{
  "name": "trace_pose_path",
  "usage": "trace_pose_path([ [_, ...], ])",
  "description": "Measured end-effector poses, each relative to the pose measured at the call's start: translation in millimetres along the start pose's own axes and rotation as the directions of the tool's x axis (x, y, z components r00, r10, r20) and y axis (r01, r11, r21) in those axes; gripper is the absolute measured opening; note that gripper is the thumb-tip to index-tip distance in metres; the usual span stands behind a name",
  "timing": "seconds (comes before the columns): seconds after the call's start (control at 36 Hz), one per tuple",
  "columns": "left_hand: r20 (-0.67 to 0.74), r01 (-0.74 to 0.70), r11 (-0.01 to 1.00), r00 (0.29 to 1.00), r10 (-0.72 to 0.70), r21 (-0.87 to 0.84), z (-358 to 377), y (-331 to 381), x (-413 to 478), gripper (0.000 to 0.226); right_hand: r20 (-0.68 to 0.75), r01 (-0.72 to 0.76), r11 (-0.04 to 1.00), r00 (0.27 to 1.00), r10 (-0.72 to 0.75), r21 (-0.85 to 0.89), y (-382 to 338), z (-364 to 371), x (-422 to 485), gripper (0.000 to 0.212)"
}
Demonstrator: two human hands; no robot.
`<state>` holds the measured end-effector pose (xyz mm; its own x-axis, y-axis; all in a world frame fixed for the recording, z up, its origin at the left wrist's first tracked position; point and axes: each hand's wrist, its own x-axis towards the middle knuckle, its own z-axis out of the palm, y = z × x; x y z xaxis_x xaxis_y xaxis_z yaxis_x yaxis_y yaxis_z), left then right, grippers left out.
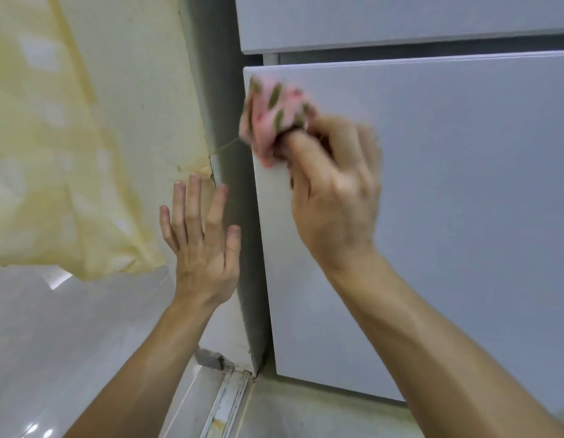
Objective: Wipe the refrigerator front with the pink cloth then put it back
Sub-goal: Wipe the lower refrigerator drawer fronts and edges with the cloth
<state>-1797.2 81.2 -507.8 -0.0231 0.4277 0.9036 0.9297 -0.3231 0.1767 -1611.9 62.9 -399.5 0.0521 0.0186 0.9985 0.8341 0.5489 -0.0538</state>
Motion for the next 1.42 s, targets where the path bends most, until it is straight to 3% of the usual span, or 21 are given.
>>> trace_pose_path([
  [0.08, 0.006, 0.027, 0.999, 1.000, -0.027, -0.031, 1, -4, 0, 0.066, 0.209, 0.136, 0.989, 0.967, -0.145, 0.057, -1, -3, -68, 0.025],
  [0.17, 0.015, 0.015, 0.998, 1.000, -0.014, -0.064, -1, -6, -1, 0.070, 0.450, 0.198, 0.968, 0.858, -0.248, 0.157, 7, -15, -152, 0.028],
  [0.25, -0.002, 0.005, 0.997, 1.000, -0.005, -0.077, -3, -4, -1, 0.072, 0.603, 0.184, 0.962, 0.751, -0.269, 0.200, 13, -27, -210, 0.033],
  [0.31, -0.007, 0.011, 0.996, 1.000, -0.012, -0.094, -4, -1, -2, 0.071, 0.658, 0.142, 0.974, 0.720, -0.223, 0.175, 10, -31, -220, 0.028],
  [0.36, 0.005, 0.031, 0.992, 1.000, -0.030, -0.126, -7, 5, -3, 0.068, 0.657, 0.084, 0.985, 0.737, -0.161, 0.148, 5, -31, -213, 0.026],
  [0.47, 0.046, 0.012, 0.982, 0.999, -0.004, -0.189, -17, 18, -7, 0.051, 0.540, -0.017, 0.993, 0.840, -0.049, 0.118, 1, -37, -173, 0.019],
  [0.56, 0.115, 0.008, 0.947, 0.993, 0.030, -0.320, -27, 33, -9, 0.040, 0.465, -0.084, 0.990, 0.885, 0.022, 0.113, 4, -45, -142, 0.013],
  [0.67, 0.318, 0.295, 0.784, 0.939, -0.133, -0.545, -40, 64, -11, 0.048, 0.385, -0.137, 0.982, 0.920, 0.077, 0.132, 9, -58, -118, 0.017],
  [0.75, 0.402, 0.447, 0.637, 0.887, -0.227, -0.628, -46, 86, -11, 0.035, 0.408, -0.166, 0.974, 0.909, 0.090, 0.156, 8, -69, -110, 0.028],
  [0.89, 0.518, 0.575, 0.472, 0.815, -0.260, -0.668, -53, 100, 1, 0.018, 0.635, -0.280, 0.905, 0.772, 0.014, 0.321, 17, -91, -94, 0.035],
  [0.97, 0.642, 0.690, 0.272, 0.724, -0.252, -0.671, -57, 100, 11, 0.025, 0.676, -0.484, 0.814, 0.720, 0.160, 0.323, 28, -105, -77, 0.026],
  [1.06, 0.681, 0.705, 0.274, 0.707, -0.192, -0.654, -59, 97, 21, 0.022, 0.687, -0.597, 0.760, 0.665, 0.292, 0.255, 38, -112, -63, 0.031],
  [1.14, 0.680, 0.681, 0.316, 0.722, -0.133, -0.661, -61, 98, 29, 0.039, 0.764, -0.616, 0.773, 0.570, 0.303, 0.153, 45, -115, -49, 0.036],
  [1.25, 0.682, 0.671, 0.315, 0.725, -0.091, -0.671, -67, 104, 38, 0.024, 0.863, -0.627, 0.779, 0.411, 0.293, 0.034, 49, -122, -36, 0.039],
  [1.31, 0.692, 0.670, 0.309, 0.720, -0.047, -0.676, -67, 105, 39, 0.025, 0.874, -0.667, 0.744, 0.378, 0.304, 0.030, 49, -124, -33, 0.037],
  [1.36, 0.702, 0.682, 0.261, 0.712, -0.020, -0.683, -66, 107, 38, 0.023, 0.891, -0.735, 0.676, 0.346, 0.295, 0.062, 51, -126, -32, 0.040],
  [1.42, 0.722, 0.715, 0.146, 0.692, -0.007, -0.684, -64, 110, 36, 0.021, 0.923, -0.805, 0.584, 0.300, 0.243, 0.108, 54, -128, -29, 0.046],
])
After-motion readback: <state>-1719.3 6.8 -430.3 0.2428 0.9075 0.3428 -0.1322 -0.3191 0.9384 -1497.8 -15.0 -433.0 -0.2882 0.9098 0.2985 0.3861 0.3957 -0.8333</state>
